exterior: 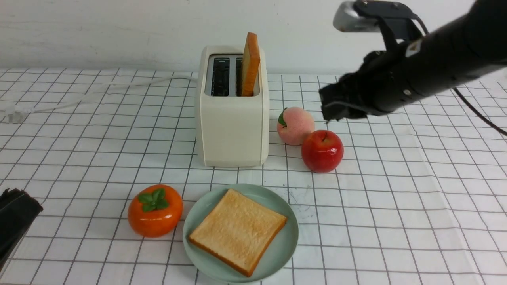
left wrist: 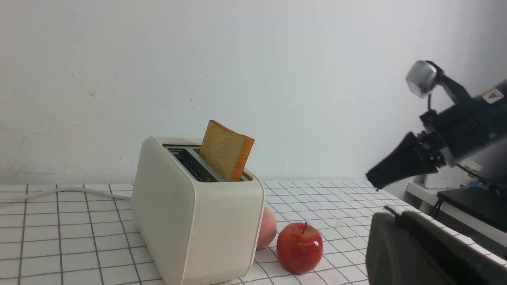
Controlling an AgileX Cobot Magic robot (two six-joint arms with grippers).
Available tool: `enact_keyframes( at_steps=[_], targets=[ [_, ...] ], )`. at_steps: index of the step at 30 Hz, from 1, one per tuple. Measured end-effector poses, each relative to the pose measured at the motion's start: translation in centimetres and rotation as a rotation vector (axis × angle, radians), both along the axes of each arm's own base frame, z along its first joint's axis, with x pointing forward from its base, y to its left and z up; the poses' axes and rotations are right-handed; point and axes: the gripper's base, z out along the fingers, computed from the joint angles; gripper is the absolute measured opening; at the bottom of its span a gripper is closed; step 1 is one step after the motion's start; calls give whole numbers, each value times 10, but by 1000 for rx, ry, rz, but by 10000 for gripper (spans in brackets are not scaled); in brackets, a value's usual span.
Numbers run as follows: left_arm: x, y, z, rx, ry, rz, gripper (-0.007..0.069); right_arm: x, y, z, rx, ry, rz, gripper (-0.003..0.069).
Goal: Take toasted bread from bread machine on white checkered table place on plate.
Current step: 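Grasp the toast slice in the toaster and pull it up out of the slot with the right gripper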
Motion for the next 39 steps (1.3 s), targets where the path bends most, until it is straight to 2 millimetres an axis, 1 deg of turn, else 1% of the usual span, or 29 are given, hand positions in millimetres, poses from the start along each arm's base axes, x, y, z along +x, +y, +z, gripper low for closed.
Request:
enact_keyframes(
  at_steps=[1,2,4,5,6,9,10,11,13,16,18,22,25,27,29,31,36,39],
  targets=[
    [0,0,0,0,0,-1,-13,17,10,-2,48,10,-9,244],
    [0,0,0,0,0,-1,-13,17,10,1,57,3,-10,251],
    [0,0,0,0,0,-1,-13,41,24,-5,130,18,-23,356],
    [0,0,0,0,0,-1,-13,43,25,-5,134,19,-23,356],
    [0,0,0,0,0,-1,-13,56,31,-8,164,13,-32,411],
    [0,0,0,0,0,-1,-13,84,42,-13,214,-43,-64,535],
    [0,0,0,0,0,-1,-13,85,43,-16,213,-40,-66,541],
    [0,0,0,0,0,-1,-13,96,46,-19,223,-60,-74,579],
    [0,0,0,0,0,-1,-13,106,50,-24,226,-68,-77,612],
    [0,0,0,0,0,-1,-13,114,54,-30,226,-67,-76,620],
    [0,0,0,0,0,-1,-13,115,55,-32,222,-55,-70,618],
    [0,0,0,0,0,-1,-13,113,55,-29,221,-52,-62,603],
    [0,0,0,0,0,-2,-13,113,59,-25,226,-110,-69,591],
    [0,0,0,0,0,-2,-13,114,63,-26,218,-138,-67,591],
    [0,0,0,0,0,-2,-13,116,73,-33,180,-188,-54,589],
    [0,0,0,0,0,1,-13,119,78,-40,161,-216,-55,590],
    [0,1,0,-2,-1,7,-11,127,80,-51,139,-251,-69,590],
    [0,1,0,-2,-1,8,-11,132,80,-58,142,-268,-85,569]
  ],
)
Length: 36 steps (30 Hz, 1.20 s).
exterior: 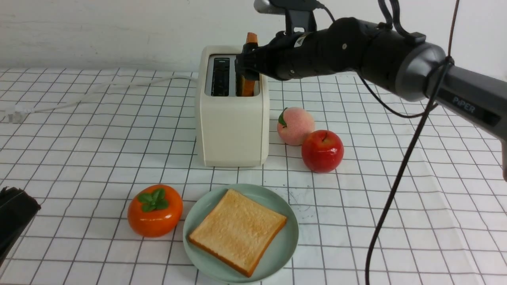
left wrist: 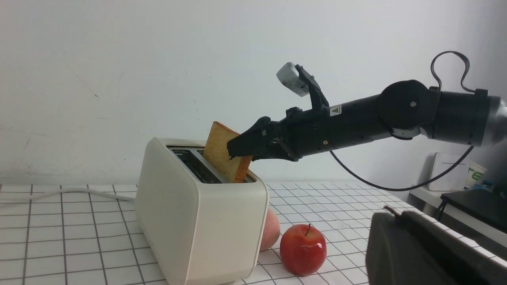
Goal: Take toasted bread from bread machine on white checkered table place on plate.
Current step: 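Grasp the toast slice in the toaster and pull it up out of the slot with the right gripper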
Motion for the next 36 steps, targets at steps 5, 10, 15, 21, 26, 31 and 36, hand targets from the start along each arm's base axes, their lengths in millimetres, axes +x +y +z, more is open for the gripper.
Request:
enact_keyframes(
  at_steps=[5,10,15,21,26,31,36],
  targets=[
    [0,0,0,0,0,0,-10,3,1,-6,1,-3,-7,472],
    [0,0,0,0,0,0,-8,4,1,-5,12,-26,-18,342],
    [0,0,0,0,0,0,-8,4,1,-4,19,-23,-20,242],
    [0,0,0,0,0,0,-3,4,1,-4,23,-20,-22,164],
    [0,0,0,0,0,-1,-1,4,1,-4,25,-19,-23,136],
    [0,0,0,0,0,-1,2,4,1,-4,25,-19,-23,136],
    [0,0,0,0,0,-1,5,4,1,-4,25,-19,-23,136]
  ],
)
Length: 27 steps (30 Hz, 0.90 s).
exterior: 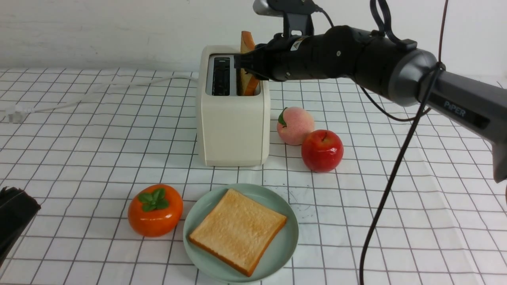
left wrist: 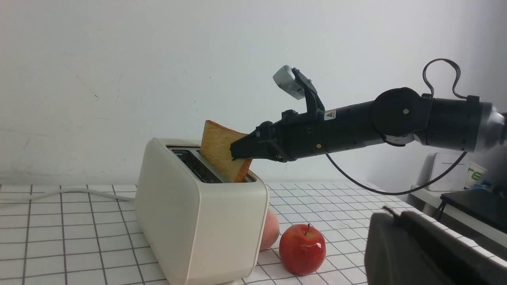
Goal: Take toasted bread from bread machine on white checkered table place on plate.
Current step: 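Grasp the toast slice in the toaster and pull it up out of the slot with the right gripper, then place the held slice of bread on top of the slice on the plate with the right gripper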
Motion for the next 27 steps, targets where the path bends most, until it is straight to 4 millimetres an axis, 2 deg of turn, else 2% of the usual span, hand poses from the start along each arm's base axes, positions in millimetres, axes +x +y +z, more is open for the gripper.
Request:
enact_keyframes(
  at_steps=[8,13,16,17,18,20,22,24,26,27],
  targets=[
    [0,0,0,1,1,-3,6,-3,-1,8,4,-11,2,136],
    [0,-1,0,2,2,-10,5,-11,-6,34,25,-55,2,136],
    [0,-1,0,2,2,-10,5,-26,-12,68,44,-99,12,134],
    [0,-1,0,2,2,-10,5,-27,-12,67,42,-96,14,134],
    [0,-1,0,3,2,-11,5,-36,-15,82,45,-101,26,132],
    [0,-1,0,3,2,-11,5,-50,-20,100,23,-93,58,132],
    [0,-1,0,3,2,-11,5,-61,-23,110,-4,-79,86,132],
    [0,-1,0,3,2,-11,7,-87,-32,133,-62,-56,151,132],
    [0,-1,0,3,2,-11,8,-108,-40,148,-104,-24,198,132],
    [0,-1,0,3,2,-11,8,-110,-40,148,-111,-12,206,132]
  ],
)
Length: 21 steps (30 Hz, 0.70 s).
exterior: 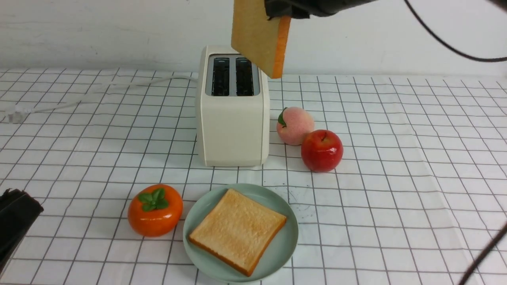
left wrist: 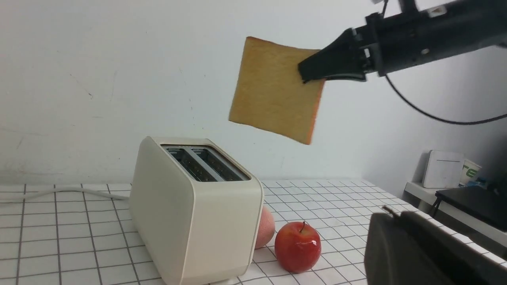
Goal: Take toasted bread from bread machine on white checkered table place on plate.
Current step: 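Place the held slice of bread on top of the slice on the plate with the right gripper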
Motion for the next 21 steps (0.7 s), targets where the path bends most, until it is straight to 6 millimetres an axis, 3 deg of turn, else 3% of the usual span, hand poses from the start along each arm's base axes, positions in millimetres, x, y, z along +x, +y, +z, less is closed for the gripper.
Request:
enact_keyframes(
  at_steps=[4,9,11,17,21],
  targets=[
    [0,0,0,0,0,0,8,-43,-21,6,-90,70,33,129],
    [0,0,0,0,0,0,8,-92,-45,-29,-84,177,1,129],
    [0,0,0,0,0,0,10,-107,-48,-54,-21,255,-5,129],
    [0,0,0,0,0,-2,11,-119,-34,-119,149,447,98,129],
    [0,0,0,1,0,-2,11,-105,-18,-136,258,469,163,129]
  ],
)
